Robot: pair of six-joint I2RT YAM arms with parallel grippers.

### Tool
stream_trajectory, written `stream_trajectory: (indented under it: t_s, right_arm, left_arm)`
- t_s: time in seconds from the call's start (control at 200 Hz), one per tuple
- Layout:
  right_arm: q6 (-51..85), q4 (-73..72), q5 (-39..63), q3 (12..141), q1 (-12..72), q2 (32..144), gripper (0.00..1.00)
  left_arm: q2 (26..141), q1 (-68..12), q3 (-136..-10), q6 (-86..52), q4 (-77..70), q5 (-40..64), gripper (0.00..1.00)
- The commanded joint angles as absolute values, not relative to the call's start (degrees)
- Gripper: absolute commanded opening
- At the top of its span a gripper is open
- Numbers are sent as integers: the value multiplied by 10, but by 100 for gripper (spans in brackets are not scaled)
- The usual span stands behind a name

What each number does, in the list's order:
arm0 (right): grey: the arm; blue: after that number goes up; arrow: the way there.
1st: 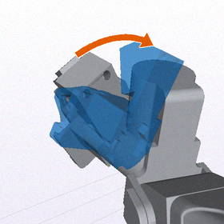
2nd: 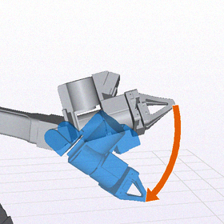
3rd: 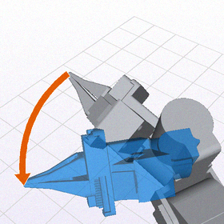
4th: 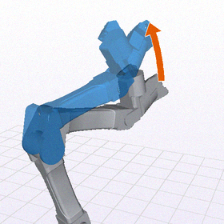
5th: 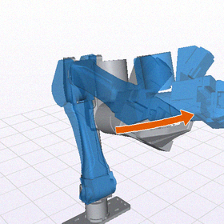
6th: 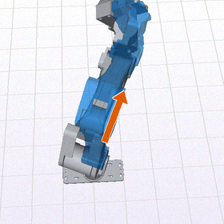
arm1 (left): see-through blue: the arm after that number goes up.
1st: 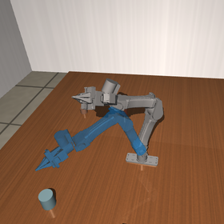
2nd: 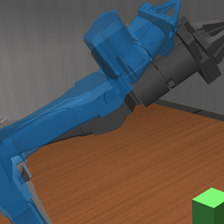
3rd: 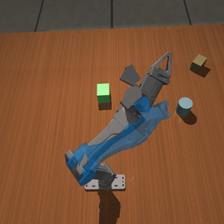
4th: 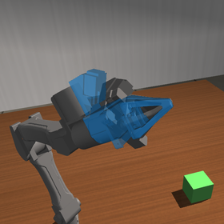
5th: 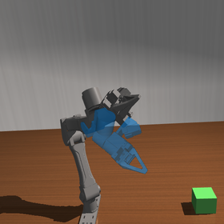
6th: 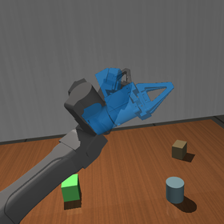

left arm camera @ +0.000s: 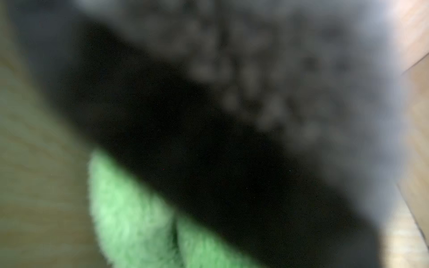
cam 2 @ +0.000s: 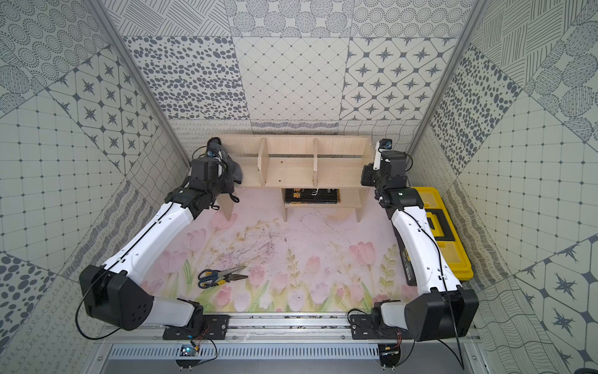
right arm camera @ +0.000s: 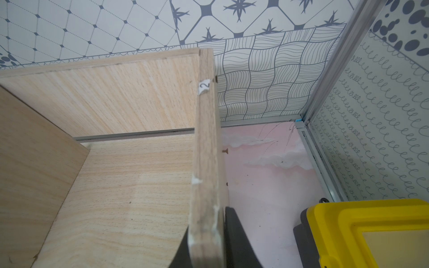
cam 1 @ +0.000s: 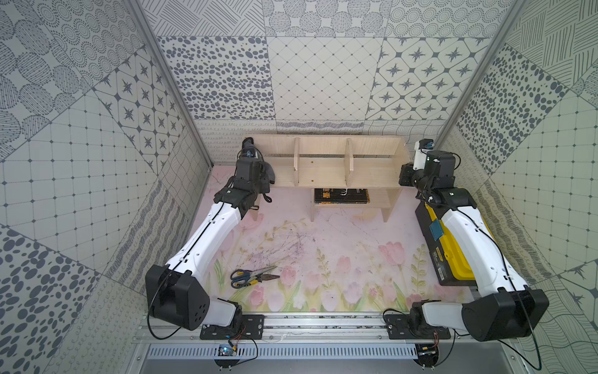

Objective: Wipe the bookshelf clean with a cloth
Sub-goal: Wipe the dust from the shelf.

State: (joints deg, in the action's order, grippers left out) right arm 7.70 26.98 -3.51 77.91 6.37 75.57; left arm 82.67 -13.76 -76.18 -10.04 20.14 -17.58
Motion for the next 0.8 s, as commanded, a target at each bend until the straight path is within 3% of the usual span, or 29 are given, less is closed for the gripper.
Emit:
stream_trajectory:
  t_s: [0.0,0.23,0.365,0.615,0.795]
  right_arm:
    - [167,247,118,764,96,759,0]
    - [163,248,138,765,96,753,0]
    - [163,246,153,764,97,749,0]
    - [163,245,163,768,97,749,0]
    - [165,241,173,768,98,753,0]
  left_arm:
    - [861,-165,-784,-122,224,-96,0]
    - [931,-173,-958,-124,252,-55,0]
    - [964,-164,-1075,-107,329,-156,0]
    - [906,-102,-1087,-104,354,-220,0]
    - [918,-47,-1095,-132,385,-169,0]
